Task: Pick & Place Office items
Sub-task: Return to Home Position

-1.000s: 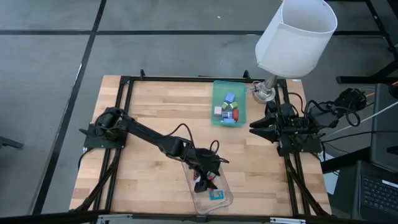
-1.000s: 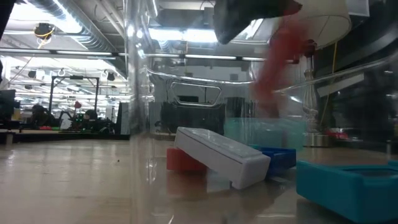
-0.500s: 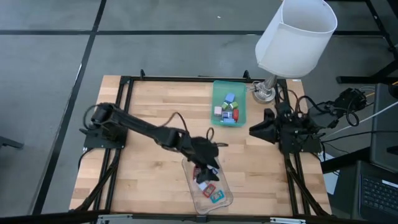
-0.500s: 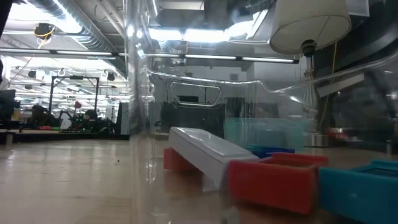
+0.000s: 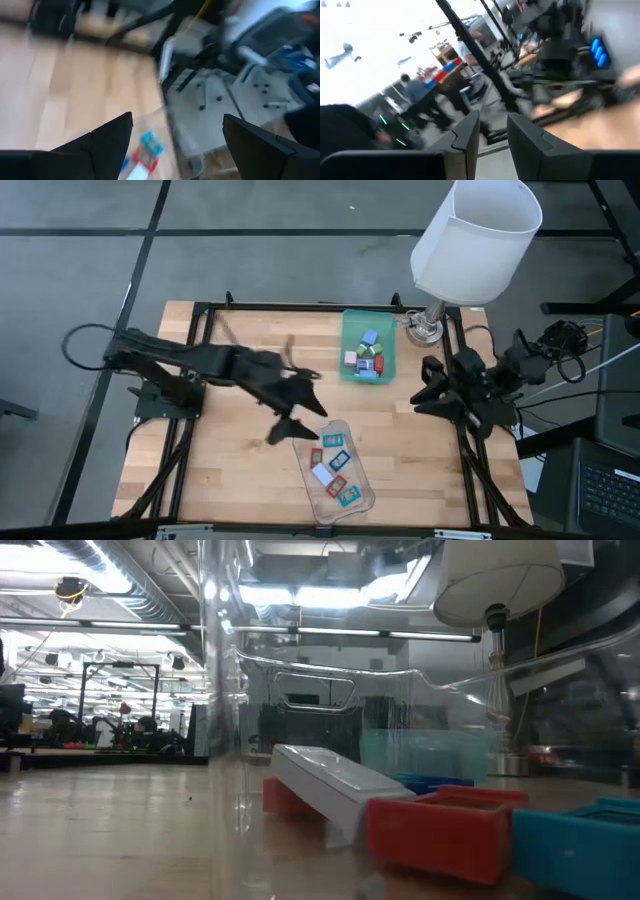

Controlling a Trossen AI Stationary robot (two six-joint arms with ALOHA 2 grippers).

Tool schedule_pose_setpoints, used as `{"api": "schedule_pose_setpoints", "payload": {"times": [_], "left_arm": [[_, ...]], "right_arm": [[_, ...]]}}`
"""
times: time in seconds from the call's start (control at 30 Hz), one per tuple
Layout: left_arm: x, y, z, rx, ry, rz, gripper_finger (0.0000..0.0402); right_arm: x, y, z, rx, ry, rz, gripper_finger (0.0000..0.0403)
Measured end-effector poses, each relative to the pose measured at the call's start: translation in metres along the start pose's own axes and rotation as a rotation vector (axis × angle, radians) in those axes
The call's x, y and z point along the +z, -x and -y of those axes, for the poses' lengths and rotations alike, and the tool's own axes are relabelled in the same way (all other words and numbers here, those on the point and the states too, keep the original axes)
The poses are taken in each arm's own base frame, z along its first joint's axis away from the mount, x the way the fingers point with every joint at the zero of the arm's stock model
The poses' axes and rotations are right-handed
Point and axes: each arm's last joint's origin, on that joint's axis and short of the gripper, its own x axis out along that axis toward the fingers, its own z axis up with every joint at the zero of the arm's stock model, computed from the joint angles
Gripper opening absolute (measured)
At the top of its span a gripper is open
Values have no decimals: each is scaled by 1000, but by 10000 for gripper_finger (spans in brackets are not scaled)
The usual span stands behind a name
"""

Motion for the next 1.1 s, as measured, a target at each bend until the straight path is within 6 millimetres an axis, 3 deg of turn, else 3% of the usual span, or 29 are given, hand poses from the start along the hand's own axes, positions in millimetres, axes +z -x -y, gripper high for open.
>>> {"api": "schedule_pose_setpoints", "payload": {"times": [0.13,0.23,0.33,0.4,0.5,0.77,1.1], "left_arm": [[12,49,29,25,-193,204,306],[6,92,42,107,-272,308,306],[-16,133,49,151,-328,433,306],[-34,157,46,153,-333,525,306],[-67,179,33,155,-325,594,306],[-141,187,-6,127,-329,694,306],[-197,158,-42,208,-238,707,306]], "right_arm": [[-5,-2,-12,78,347,33,101],[-13,8,-12,61,476,71,101],[-34,23,4,49,499,80,101],[-43,35,12,135,517,117,101],[-55,57,27,279,548,130,101],[-78,106,69,327,550,176,101],[-102,138,103,333,507,220,100]]}}
